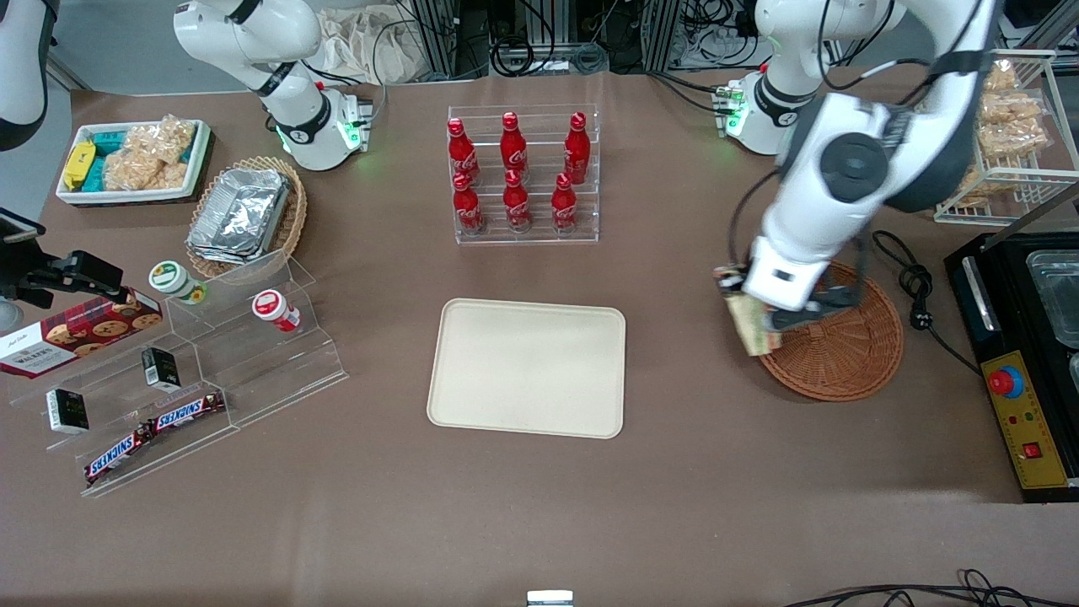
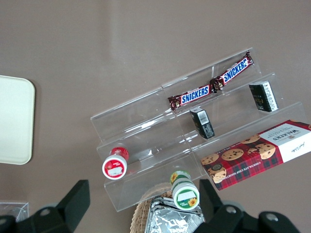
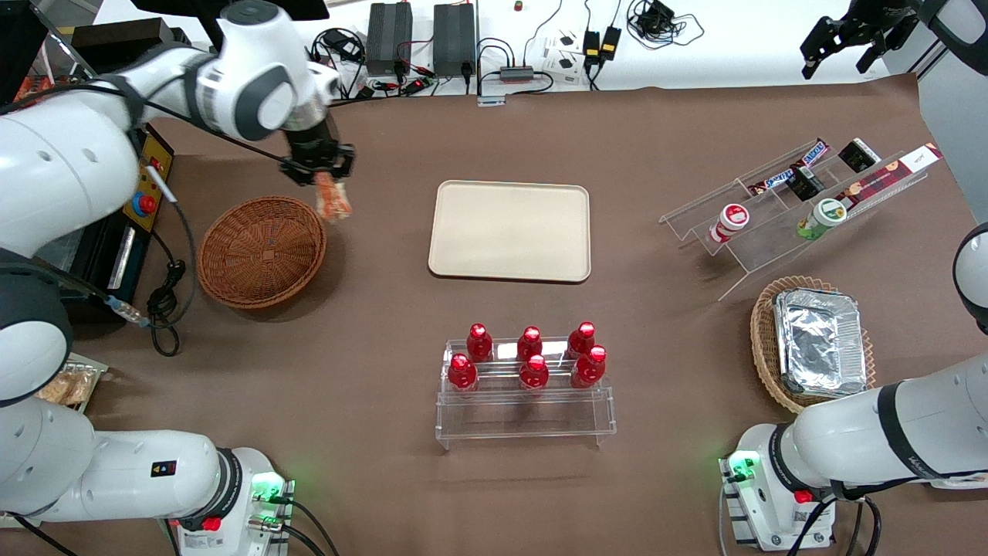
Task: Place sandwich from basket to tray
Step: 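Lift the sandwich and carry it toward the beige tray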
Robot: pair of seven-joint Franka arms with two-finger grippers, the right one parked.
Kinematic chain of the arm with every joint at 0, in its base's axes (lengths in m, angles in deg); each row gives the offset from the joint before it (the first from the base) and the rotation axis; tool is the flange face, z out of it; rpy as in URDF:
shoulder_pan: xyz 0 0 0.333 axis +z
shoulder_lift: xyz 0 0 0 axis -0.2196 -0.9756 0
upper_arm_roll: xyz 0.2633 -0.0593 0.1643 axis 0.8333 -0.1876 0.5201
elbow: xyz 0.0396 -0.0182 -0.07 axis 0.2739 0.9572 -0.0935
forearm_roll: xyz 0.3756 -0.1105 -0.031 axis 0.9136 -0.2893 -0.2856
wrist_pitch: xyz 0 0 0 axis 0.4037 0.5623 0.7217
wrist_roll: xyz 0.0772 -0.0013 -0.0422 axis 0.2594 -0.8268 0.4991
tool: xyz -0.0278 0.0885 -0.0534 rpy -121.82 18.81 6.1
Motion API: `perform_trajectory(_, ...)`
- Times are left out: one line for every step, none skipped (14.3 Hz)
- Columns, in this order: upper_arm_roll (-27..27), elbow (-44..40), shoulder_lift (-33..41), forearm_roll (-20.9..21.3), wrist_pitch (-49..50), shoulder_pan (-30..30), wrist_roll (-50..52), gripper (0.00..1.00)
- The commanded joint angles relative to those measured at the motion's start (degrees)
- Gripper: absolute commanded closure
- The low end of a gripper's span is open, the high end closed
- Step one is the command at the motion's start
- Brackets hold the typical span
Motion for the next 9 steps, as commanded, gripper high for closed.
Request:
perform_trajectory(-3.40,-2.76,-6.51,0.69,-5.86,-1.59,-1.28,1.00)
perform_trajectory(-3.50,-2.76,-8.62,1.30,-9.55,-3.69,-1.28,1.00)
perform_trajectory(-3.50,-2.67,-10.99,1.83,-13.41,-5.63,-1.19,1.00)
perform_trajectory(-3.50,-2.67,-13.63,2.62,-16.67,-6.69,-1.28,1.00)
perform_trajectory(-3.50,-2.76,-16.35,4.63,-19.14,-7.83,-1.19,1.00)
perform_trajectory(-3.50,-2.85,-18.73,6.83,-20.82,-8.89,-0.75,1.00)
perform_trajectory(-3.50,-2.94,-20.58,8.94,-22.14,-9.25,-0.14,1.00)
perform_trajectory(-3.41,-3.11,-22.07,10.61,-22.94,-9.25,0.04,1.00)
perform_trajectory(-3.41,-4.24,-23.66,11.76,-23.38,-9.34,0.13,1.00)
